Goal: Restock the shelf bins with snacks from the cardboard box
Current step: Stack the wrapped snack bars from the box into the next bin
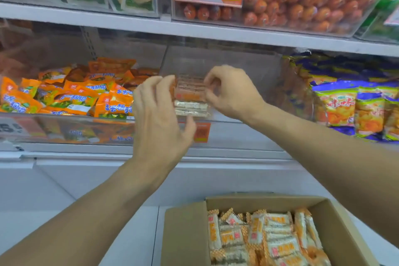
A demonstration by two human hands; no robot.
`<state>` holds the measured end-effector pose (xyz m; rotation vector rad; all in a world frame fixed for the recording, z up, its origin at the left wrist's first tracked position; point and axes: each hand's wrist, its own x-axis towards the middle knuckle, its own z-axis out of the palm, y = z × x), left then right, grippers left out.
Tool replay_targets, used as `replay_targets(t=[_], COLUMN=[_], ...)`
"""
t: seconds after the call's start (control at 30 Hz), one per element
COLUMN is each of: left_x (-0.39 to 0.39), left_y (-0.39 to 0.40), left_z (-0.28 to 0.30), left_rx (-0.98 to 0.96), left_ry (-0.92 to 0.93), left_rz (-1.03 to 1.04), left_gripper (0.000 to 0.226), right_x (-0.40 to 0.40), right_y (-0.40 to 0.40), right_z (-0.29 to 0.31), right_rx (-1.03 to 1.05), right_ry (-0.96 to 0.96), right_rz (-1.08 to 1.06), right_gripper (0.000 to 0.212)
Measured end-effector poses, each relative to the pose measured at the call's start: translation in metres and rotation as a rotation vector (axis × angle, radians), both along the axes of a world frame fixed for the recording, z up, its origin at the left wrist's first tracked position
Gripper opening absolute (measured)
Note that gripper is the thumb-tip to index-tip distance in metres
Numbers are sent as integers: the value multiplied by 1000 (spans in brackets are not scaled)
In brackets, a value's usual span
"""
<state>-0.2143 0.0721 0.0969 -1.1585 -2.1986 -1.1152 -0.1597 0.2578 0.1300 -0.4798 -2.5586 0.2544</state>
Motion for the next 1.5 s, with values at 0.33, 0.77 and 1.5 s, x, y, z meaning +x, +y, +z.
replay_targets(t=[0.33,0.77,1.5], left_x=[119,231,225], left_y=[27,-23,-22], left_z=[-67,-262,-263], left_rx=[-607,-1268,-1347], left_ry=[-215,-578,-715], left_rz=[-647,-652,-604], left_gripper=[13,50,29], right_x=[225,360,357], right_y=[-47,-75,-81], right_z=[-114,-281,-305], right_rx=[-519,-756,-680], right_ry=[89,-864,-1015], right_rz=[-166,-237,-223], right_gripper=[11,51,38])
